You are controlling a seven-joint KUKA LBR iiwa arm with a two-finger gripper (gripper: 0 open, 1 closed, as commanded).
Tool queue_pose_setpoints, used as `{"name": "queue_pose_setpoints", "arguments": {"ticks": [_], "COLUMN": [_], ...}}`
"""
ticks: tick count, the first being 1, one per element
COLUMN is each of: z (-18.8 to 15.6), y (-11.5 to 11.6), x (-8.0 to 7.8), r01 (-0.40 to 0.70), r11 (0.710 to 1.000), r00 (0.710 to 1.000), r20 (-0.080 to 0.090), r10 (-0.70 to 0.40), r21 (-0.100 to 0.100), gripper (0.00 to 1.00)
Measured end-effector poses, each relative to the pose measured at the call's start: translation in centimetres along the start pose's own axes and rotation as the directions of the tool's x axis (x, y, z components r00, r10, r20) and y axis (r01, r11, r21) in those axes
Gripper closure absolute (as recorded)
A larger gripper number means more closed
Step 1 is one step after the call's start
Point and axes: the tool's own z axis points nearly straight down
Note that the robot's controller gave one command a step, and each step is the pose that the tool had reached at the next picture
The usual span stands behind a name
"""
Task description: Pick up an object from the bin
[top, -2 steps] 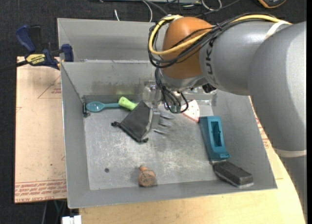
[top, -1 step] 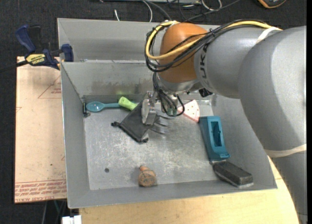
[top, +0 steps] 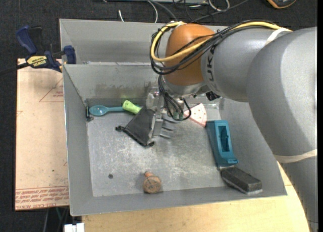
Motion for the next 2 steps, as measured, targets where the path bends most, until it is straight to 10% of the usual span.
{"name": "queue_pose_setpoints", "arguments": {"ticks": [2], "z": [2.3], "y": [-0.8], "x": [0.0], "r01": [0.011], "r11": [1.0], "r00": [1.0], "r20": [0.003], "r10": [-0.011], "r21": [-0.001], "gripper": [0.0]}}
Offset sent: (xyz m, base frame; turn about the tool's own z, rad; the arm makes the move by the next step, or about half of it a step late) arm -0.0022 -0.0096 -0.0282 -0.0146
